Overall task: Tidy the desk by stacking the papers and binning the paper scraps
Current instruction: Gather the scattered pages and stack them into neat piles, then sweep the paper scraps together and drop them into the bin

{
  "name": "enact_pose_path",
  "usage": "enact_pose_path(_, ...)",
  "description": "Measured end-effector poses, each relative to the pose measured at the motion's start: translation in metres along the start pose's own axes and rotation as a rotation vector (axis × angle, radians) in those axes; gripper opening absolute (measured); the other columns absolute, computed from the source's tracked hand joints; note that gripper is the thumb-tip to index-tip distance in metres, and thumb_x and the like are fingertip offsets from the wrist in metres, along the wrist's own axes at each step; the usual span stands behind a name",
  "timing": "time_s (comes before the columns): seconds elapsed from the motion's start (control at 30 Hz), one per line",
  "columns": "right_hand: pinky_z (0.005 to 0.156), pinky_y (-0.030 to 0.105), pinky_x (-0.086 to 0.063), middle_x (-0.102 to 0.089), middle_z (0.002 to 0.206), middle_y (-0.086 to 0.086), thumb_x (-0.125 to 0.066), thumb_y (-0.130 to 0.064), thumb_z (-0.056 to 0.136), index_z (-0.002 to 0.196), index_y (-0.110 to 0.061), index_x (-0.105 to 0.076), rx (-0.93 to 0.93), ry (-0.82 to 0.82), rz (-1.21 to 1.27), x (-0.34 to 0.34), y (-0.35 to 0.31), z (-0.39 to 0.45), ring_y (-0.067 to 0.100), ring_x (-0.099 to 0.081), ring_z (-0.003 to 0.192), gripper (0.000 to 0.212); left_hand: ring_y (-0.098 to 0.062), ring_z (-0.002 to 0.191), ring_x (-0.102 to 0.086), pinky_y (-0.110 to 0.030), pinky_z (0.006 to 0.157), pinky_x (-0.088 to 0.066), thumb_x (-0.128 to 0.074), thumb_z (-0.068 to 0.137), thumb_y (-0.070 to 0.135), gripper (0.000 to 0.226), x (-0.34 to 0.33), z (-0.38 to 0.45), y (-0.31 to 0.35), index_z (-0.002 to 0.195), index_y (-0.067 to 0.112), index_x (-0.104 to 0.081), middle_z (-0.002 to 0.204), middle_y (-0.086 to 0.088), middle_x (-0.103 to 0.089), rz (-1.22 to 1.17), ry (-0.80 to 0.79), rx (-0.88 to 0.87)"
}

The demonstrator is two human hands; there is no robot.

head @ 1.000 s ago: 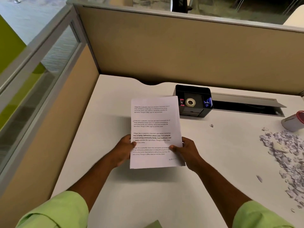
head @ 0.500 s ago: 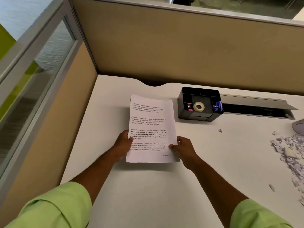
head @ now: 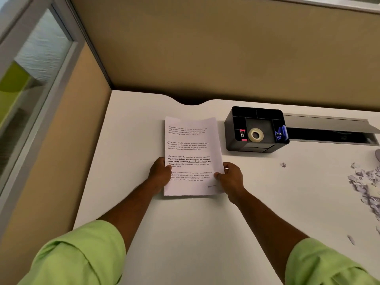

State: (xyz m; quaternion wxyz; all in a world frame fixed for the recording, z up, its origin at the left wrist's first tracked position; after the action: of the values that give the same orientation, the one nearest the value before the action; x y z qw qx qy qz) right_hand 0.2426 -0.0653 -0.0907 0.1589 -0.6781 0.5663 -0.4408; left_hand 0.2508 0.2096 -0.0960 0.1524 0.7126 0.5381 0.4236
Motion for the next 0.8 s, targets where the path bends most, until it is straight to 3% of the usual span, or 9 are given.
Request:
enact_pose_path(0.2, 0.08, 0.035, -0.054, -0.067, 0.122, 0.006, -0.069, -0.005, 0.089, 0.112, -0.019, -0.06, -0.016, 0.032, -0.041, 0.001, 0.003, 0.01, 0.029, -0.065, 0.104, 0.028, -0.022, 0.1, -0.063, -0.028, 0.082, -0.047, -0.06, 0.093, 0.013, 0.025, 0.002, 0.009, 0.003, 0.119, 0.012, -0.059, 0.119, -0.005, -0.068, 0.014, 0.109, -0.022)
enact_pose_path(0.3, 0.083, 0.036, -0.056, -0.068, 0.122, 0.005, -0.068, -0.004, 0.087, 0.115, -0.018, -0.061, -0.024, 0.027, -0.057, 0.001, 0.003, 0.013, 0.028, -0.066, 0.104, 0.032, -0.02, 0.094, -0.063, -0.023, 0.076, -0.045, -0.062, 0.092, 0.012, 0.026, 0.005, 0.005, 0.005, 0.118, 0.009, -0.06, 0.115, -0.007, -0.069, -0.009, 0.171, -0.027)
enact_pose_path(0.4, 0.082, 0.036, -0.055, -0.068, 0.12, 0.003, -0.067, -0.006, 0.087, 0.118, -0.018, -0.06, -0.025, 0.021, -0.101, 0.001, 0.002, 0.016, 0.027, -0.065, 0.103, 0.034, -0.023, 0.103, -0.061, -0.026, 0.085, -0.046, -0.065, 0.09, 0.011, 0.031, 0.007, 0.001, 0.007, 0.12, 0.007, -0.059, 0.123, -0.011, -0.062, -0.003, 0.221, -0.043)
enact_pose_path(0.5, 0.085, 0.037, -0.054, -0.061, 0.111, -0.005, -0.067, -0.017, 0.09, 0.126, -0.018, -0.058, -0.02, 0.032, -0.203, 0.005, 0.002, 0.015, 0.024, -0.062, 0.101, 0.037, -0.025, 0.11, -0.059, -0.028, 0.091, -0.045, -0.065, 0.089, 0.012, 0.035, 0.007, -0.001, 0.006, 0.123, 0.007, -0.059, 0.127, -0.012, -0.058, 0.016, 0.23, -0.042)
enact_pose_path(0.6, 0.088, 0.044, -0.059, -0.067, 0.112, -0.005, -0.066, -0.036, 0.085, 0.118, -0.019, -0.065, 0.03, 0.049, -0.351, 0.005, -0.001, 0.013, 0.024, -0.067, 0.096, 0.037, -0.025, 0.111, -0.059, -0.028, 0.09, -0.045, -0.063, 0.09, 0.013, 0.033, 0.005, -0.004, 0.005, 0.123, 0.007, -0.059, 0.125, -0.01, -0.06, 0.018, 0.222, -0.035)
enact_pose_path(0.67, 0.091, 0.049, -0.059, -0.065, 0.12, 0.004, -0.065, -0.048, 0.08, 0.122, -0.019, -0.065, 0.047, 0.061, -0.444, 0.004, 0.004, 0.017, 0.029, -0.066, 0.101, 0.051, -0.026, 0.105, -0.061, -0.028, 0.088, -0.047, -0.061, 0.09, 0.011, 0.026, 0.005, -0.004, 0.006, 0.116, 0.006, -0.062, 0.119, -0.009, -0.063, 0.019, 0.227, -0.046)
enact_pose_path(0.8, 0.102, 0.051, -0.053, -0.053, 0.133, 0.012, -0.07, -0.045, 0.087, 0.136, -0.013, -0.058, 0.062, 0.058, -0.518, 0.002, -0.003, 0.013, 0.036, -0.058, 0.119, 0.06, -0.03, 0.092, -0.064, -0.032, 0.08, -0.052, -0.059, 0.088, 0.008, 0.008, 0.006, -0.004, 0.004, 0.093, 0.003, -0.062, 0.102, -0.01, -0.069, 0.007, 0.219, -0.039)
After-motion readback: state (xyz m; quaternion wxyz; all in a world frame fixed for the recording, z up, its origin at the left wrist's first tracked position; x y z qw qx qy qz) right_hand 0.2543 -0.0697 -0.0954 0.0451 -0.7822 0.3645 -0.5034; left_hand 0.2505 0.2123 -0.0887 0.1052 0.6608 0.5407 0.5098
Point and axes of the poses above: each hand's wrist, its own z-axis towards the middle knuckle, its own x-axis out of the back of the hand, y = z × x, the point moved 8 cm from there along z, towards the middle knuckle
